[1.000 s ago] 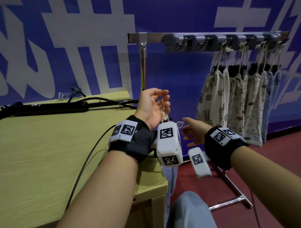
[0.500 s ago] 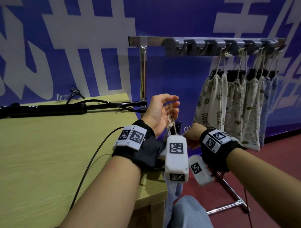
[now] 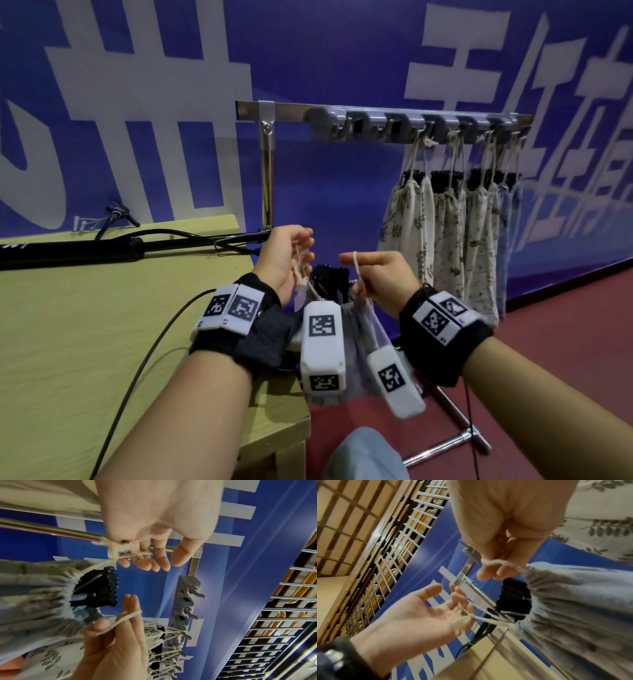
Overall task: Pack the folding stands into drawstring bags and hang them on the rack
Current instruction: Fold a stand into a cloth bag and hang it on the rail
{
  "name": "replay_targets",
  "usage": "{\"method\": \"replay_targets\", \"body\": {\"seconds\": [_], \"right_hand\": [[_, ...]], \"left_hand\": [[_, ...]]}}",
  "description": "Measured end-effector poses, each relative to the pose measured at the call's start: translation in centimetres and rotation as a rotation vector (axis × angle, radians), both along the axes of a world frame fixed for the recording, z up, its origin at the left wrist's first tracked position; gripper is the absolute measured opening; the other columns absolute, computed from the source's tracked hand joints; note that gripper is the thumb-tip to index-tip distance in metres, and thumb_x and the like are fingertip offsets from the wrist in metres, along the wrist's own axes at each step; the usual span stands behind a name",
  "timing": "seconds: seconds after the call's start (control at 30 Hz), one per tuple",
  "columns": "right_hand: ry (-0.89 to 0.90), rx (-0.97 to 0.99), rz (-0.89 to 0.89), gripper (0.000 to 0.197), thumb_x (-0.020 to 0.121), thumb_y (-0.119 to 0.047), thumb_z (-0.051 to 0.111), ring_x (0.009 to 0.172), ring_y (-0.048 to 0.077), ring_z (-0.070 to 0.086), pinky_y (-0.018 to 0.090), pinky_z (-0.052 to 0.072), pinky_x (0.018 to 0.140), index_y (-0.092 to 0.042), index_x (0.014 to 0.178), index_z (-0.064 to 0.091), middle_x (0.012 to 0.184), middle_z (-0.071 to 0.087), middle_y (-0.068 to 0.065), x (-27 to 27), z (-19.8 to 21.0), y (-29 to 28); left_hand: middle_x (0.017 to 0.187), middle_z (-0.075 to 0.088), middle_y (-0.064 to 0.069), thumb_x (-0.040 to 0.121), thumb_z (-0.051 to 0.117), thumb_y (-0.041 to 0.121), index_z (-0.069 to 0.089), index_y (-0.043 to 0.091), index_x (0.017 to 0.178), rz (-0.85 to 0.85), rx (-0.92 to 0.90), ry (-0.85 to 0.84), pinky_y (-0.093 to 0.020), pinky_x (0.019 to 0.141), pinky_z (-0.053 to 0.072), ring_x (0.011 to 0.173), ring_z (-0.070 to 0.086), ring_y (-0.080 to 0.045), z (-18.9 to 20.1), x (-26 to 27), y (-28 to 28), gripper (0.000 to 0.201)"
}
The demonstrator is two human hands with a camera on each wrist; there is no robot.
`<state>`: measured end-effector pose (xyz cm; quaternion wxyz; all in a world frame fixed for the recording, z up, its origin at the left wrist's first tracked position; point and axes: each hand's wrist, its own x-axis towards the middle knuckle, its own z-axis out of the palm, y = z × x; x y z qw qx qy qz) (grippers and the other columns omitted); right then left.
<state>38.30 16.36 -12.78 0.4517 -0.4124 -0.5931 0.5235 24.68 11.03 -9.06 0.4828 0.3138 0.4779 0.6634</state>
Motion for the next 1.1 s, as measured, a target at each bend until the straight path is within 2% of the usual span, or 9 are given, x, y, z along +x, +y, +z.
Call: {"method": "replay_targets", "body": {"seconds": [0.1,0.2,0.33,0.43,0.53,0.67,0.77,0.9,1.1], "right_hand": [[-0.066,0.028,0.021,0.026,0.091,0.005,0.045,0.029,0.007,0.046,0.016,0.036,0.034,-0.004,0.102,0.067,0.087,0.066,0.021,0.1,-0.7,0.7],[-0.294,0.031,-0.003,0.024,0.095,-0.012,0.052,0.024,0.004,0.039,0.013,0.031,0.029,0.005,0.102,0.066,0.077,0.062,0.018,0.5,-0.6,0.9],[-0.293,0.159,-0.035,0.02,0.093,-0.014,0.054,0.026,0.002,0.033,0.013,0.027,0.031,-0.005,0.099,0.071,0.093,0.07,0.006,1.0,0.6,1.4],[-0.46,0.228,-0.061,0.02,0.089,-0.019,0.06,0.026,0.003,0.035,0.014,0.031,0.032,-0.006,0.089,0.075,0.094,0.072,0.018,0.9,0.4,1.5],[-0.393,0.188,-0.034,0.022,0.091,-0.019,0.058,0.027,0.002,0.035,0.015,0.032,0.034,-0.003,0.095,0.073,0.095,0.072,0.017,0.8,0.4,1.3],[-0.689,0.39,-0.056,0.027,0.091,-0.022,0.056,0.07,0.015,0.065,0.024,0.048,0.066,-0.004,0.083,0.074,0.088,0.072,0.015,0.0,0.5,1.0],[-0.85,0.454,-0.028,0.038,0.092,-0.022,0.051,0.081,0.033,0.061,0.028,0.042,0.068,-0.008,0.057,0.056,0.074,0.064,0.017,-0.7,0.7,0.8],[-0.996,0.451,0.038,0.03,0.094,-0.023,0.048,0.084,0.035,0.062,0.03,0.043,0.069,-0.005,0.079,0.067,0.084,0.065,0.018,-1.5,1.8,0.4],[-1.169,0.322,0.132,0.032,0.093,-0.031,0.051,0.025,0.006,0.044,0.021,0.041,0.045,-0.007,0.089,0.073,0.023,0.041,-0.007,-1.5,4.7,0.6]], "left_hand": [[0.071,0.05,0.002,0.09,0.045,0.011,0.054,0.013,0.076,0.008,-0.013,-0.007,-0.026,0.059,0.036,0.059,0.044,-0.012,0.0,-0.2,0.0,0.017],[0.073,0.052,-0.001,0.088,0.047,0.014,0.054,0.013,0.075,-0.05,-0.078,-0.011,-0.029,0.06,0.037,0.061,0.047,-0.014,-0.3,-0.1,-0.1,0.014],[0.078,0.054,-0.001,0.089,0.047,0.011,0.054,0.014,0.079,-0.076,-0.039,0.019,-0.029,0.062,0.039,0.064,0.05,-0.014,-0.2,0.0,0.2,0.012],[0.078,0.058,-0.001,0.089,0.048,0.012,0.054,0.014,0.081,-0.104,-0.053,0.031,-0.028,0.063,0.04,0.066,0.053,-0.015,-0.3,0.1,0.1,0.01],[0.079,0.058,-0.002,0.089,0.048,0.01,0.054,0.013,0.082,-0.117,-0.05,0.052,-0.029,0.063,0.041,0.063,0.051,-0.015,-0.4,0.1,0.3,0.01],[0.078,0.057,-0.002,0.087,0.049,0.012,0.053,0.013,0.078,-0.109,-0.094,0.066,-0.026,0.055,0.036,0.058,0.042,-0.013,-0.5,0.1,0.3,0.01],[0.077,0.055,-0.002,0.087,0.048,0.013,0.053,0.013,0.079,-0.062,-0.079,0.031,-0.024,0.054,0.032,0.055,0.037,-0.012,-0.3,0.3,0.1,0.01],[0.075,0.052,-0.003,0.087,0.047,0.015,0.051,0.013,0.08,-0.014,-0.058,-0.041,-0.024,0.053,0.028,0.054,0.034,-0.012,-0.1,0.4,-0.2,0.008],[0.078,0.055,-0.006,0.086,0.048,0.013,0.051,0.012,0.082,-0.026,-0.066,-0.059,-0.027,0.057,0.037,0.059,0.043,-0.015,0.0,0.6,-0.5,0.005]]}}
